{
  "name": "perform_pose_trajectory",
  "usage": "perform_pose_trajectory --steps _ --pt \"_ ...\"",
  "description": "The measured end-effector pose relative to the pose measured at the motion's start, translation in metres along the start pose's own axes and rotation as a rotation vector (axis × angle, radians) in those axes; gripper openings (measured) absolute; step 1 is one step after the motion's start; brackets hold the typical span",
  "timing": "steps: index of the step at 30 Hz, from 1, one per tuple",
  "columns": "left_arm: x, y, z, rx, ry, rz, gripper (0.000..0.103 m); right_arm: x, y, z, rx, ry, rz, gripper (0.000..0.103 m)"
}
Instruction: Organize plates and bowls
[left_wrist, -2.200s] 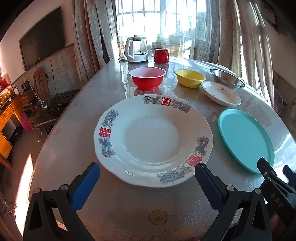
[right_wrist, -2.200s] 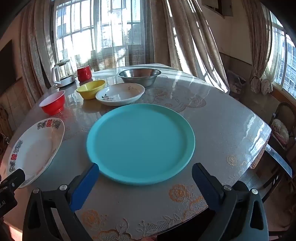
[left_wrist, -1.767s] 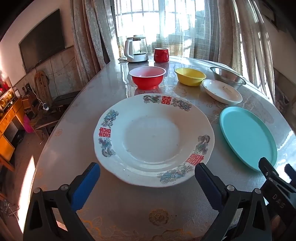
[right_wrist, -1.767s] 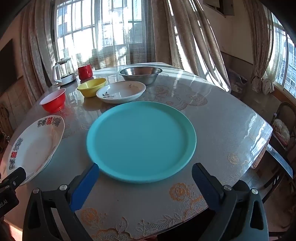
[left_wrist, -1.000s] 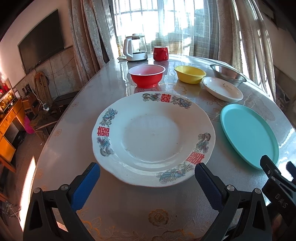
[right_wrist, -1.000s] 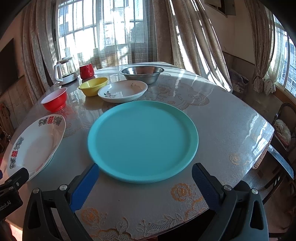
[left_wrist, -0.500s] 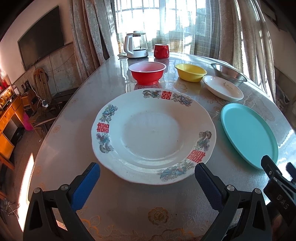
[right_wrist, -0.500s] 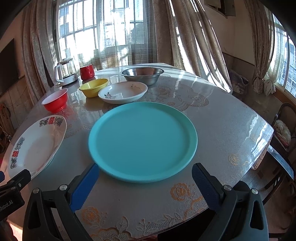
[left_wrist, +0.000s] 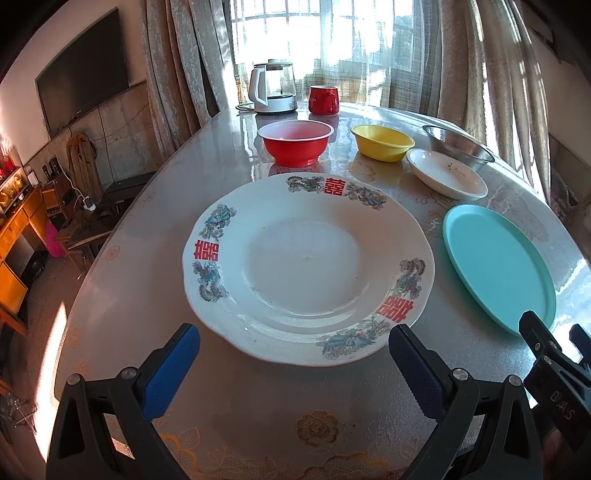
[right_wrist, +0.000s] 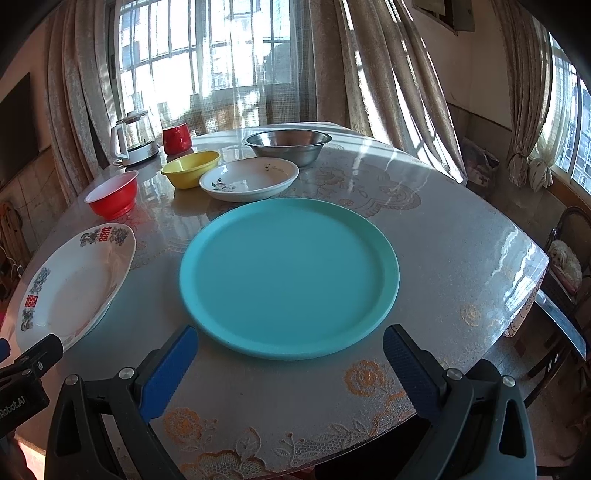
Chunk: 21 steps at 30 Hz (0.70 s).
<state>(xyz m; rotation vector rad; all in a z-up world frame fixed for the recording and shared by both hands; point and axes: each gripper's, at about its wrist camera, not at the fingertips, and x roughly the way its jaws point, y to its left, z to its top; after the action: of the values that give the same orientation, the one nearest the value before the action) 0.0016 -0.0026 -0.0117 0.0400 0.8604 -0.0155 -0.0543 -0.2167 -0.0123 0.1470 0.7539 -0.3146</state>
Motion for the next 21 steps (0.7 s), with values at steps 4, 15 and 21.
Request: perform_pose_trajectory --steps 4,15,21 --pt "0.001 0.0001 -0.0002 -0.001 0.005 -0.005 0.103 0.0002 0.0023 0.0005 -0.008 -0.002 0.001 0.102" --pt "0.0045 -0.0056 0.0005 0.009 0.024 -0.038 0.103 0.0004 0.0031 0.003 -0.023 -0.021 0.001 0.102" --pt "0.0036 -0.006 0.0038 0.002 0.026 -0.117 0.103 -0.0063 0.0013 0.0068 -0.034 -0.083 0.024 0.102"
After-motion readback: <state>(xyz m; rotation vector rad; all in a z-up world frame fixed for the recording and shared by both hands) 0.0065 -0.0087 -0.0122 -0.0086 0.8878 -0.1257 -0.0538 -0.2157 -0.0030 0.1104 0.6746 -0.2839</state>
